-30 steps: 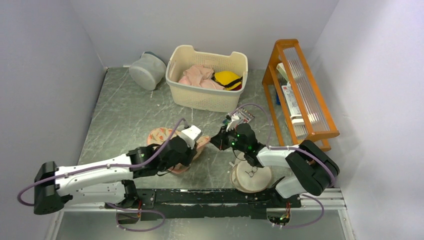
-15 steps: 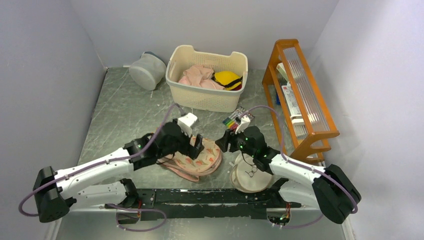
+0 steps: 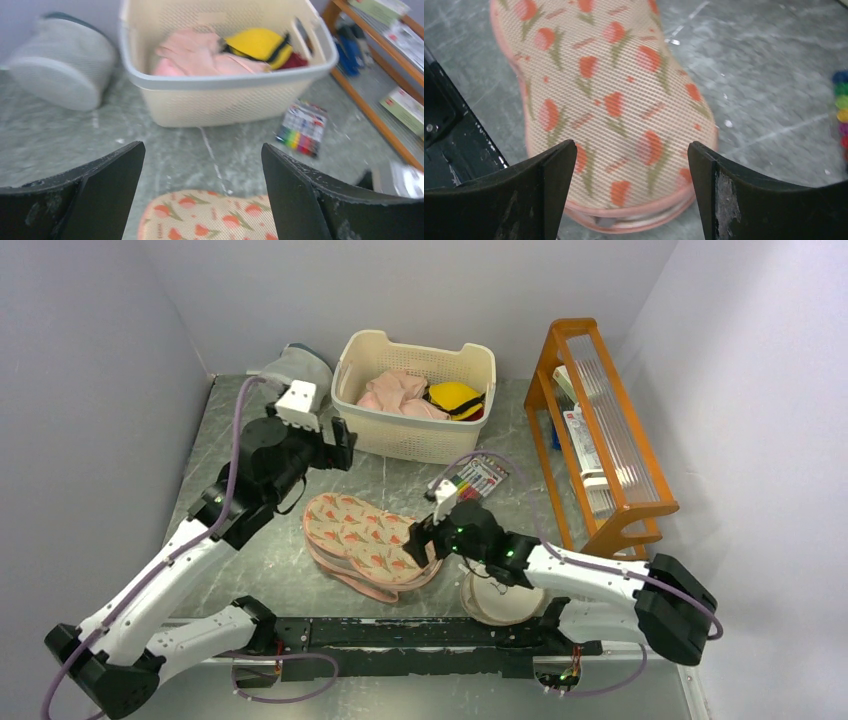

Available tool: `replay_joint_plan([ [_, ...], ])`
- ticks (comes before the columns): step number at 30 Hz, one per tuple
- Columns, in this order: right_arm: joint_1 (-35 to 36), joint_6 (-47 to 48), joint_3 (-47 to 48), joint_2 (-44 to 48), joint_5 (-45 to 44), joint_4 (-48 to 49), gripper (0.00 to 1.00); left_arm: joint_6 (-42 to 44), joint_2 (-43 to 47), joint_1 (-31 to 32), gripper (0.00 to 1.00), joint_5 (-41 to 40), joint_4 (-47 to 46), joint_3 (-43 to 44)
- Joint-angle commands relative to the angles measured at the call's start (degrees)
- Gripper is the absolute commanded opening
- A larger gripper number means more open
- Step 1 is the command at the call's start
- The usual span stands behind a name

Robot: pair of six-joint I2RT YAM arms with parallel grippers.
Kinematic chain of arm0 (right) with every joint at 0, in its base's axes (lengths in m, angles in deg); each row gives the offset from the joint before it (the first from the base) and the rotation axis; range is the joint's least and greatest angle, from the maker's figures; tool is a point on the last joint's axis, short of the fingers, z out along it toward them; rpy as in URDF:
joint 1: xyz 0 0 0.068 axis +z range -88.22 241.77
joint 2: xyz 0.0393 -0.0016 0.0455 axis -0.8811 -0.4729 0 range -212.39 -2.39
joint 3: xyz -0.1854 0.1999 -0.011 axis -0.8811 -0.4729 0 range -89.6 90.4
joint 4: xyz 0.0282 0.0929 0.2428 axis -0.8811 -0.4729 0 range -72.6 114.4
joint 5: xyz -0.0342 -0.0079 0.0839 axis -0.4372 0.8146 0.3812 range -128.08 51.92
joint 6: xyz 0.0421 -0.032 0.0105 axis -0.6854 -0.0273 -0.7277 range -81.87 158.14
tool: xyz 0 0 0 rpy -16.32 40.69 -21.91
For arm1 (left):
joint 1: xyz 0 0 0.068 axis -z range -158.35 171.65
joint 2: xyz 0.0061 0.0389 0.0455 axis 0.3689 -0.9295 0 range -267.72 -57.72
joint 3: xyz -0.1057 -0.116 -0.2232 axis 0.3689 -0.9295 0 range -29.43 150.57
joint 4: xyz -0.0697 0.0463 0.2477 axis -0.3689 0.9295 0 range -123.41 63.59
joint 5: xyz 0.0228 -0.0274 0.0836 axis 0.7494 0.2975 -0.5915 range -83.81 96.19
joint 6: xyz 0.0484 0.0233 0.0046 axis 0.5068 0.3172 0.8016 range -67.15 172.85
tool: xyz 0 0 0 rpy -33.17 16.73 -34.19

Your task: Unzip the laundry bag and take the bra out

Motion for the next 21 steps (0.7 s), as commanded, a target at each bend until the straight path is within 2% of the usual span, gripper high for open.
replay_joint_plan([
  [1,8.7,7.0,5.5,-3.9,-10.1,-4.3,0.83,5.7,5.2,-2.0,0.98,-13.5,-10.5,-3.7],
  [6,20.4,12.1,13.4,-12.9,-23.2,-10.3,0.82,9.7,11.0,-3.6,0.98,-21.7,-16.5,-10.8],
  [10,27.0,15.3,20.2,-21.1,-29.8,-14.4,0.82,10.6,14.6,-4.2,0.98,-22.9,-17.2,-14.7],
  [14,29.7,16.9,26.0,-28.2,-35.4,-16.7,0.83,11.5,17.3,-4.3,0.97,-23.8,-17.9,-16.7],
  [17,29.9,17.4,28.3,-31.9,-36.2,-16.3,0.82,12.0,18.4,-4.3,0.98,-23.3,-18.3,-17.4],
  [21,30.1,16.5,30.8,-34.5,-36.0,-16.6,0.73,11.9,18.3,-4.3,0.98,-22.2,-18.2,-17.3],
])
